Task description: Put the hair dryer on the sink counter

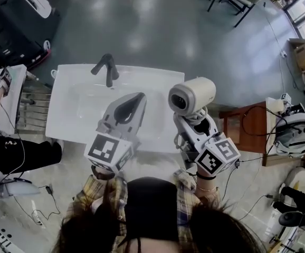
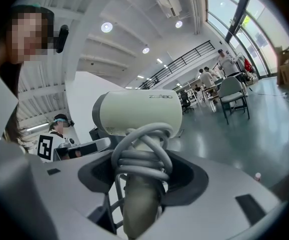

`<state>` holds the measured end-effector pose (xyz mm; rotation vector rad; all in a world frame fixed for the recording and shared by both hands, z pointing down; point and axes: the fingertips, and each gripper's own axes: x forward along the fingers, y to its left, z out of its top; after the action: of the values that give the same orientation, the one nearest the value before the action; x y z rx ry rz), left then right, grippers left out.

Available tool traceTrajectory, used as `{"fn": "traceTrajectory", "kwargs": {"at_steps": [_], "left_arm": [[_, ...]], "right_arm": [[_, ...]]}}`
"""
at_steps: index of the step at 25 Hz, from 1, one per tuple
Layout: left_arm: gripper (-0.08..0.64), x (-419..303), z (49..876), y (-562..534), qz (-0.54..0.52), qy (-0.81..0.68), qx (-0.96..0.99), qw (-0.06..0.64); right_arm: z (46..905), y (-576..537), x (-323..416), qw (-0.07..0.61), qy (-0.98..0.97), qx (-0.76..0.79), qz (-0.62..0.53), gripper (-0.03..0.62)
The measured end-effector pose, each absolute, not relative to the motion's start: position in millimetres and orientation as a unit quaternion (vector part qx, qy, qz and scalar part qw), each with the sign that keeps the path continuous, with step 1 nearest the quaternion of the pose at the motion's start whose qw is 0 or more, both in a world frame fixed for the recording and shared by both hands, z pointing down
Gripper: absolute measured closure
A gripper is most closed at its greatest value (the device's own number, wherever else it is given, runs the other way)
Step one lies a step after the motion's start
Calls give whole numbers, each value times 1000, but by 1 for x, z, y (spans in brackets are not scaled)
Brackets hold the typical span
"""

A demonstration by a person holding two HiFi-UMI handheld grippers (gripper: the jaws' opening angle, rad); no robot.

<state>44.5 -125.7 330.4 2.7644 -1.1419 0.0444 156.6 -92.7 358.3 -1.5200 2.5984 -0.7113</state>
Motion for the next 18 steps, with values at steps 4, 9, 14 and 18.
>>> {"fn": "traceTrajectory", "kwargs": {"at_steps": [4,9,14,18], "left_arm": [[543,53,332,-133,24,-388,917,87],[542,50,332,-141,31,-389,917,81],[543,39,331,-153,31,-394,915,78],[542,31,326,-164,28,-403,910,96]], "right_arm": [[362,-105,159,15,847,-476,-238,316],[362,-117,155,7,851,-466,-243,316],[366,-127,146,6,848,-469,-247,316],[369,-138,138,-3,849,-469,-242,316]]}}
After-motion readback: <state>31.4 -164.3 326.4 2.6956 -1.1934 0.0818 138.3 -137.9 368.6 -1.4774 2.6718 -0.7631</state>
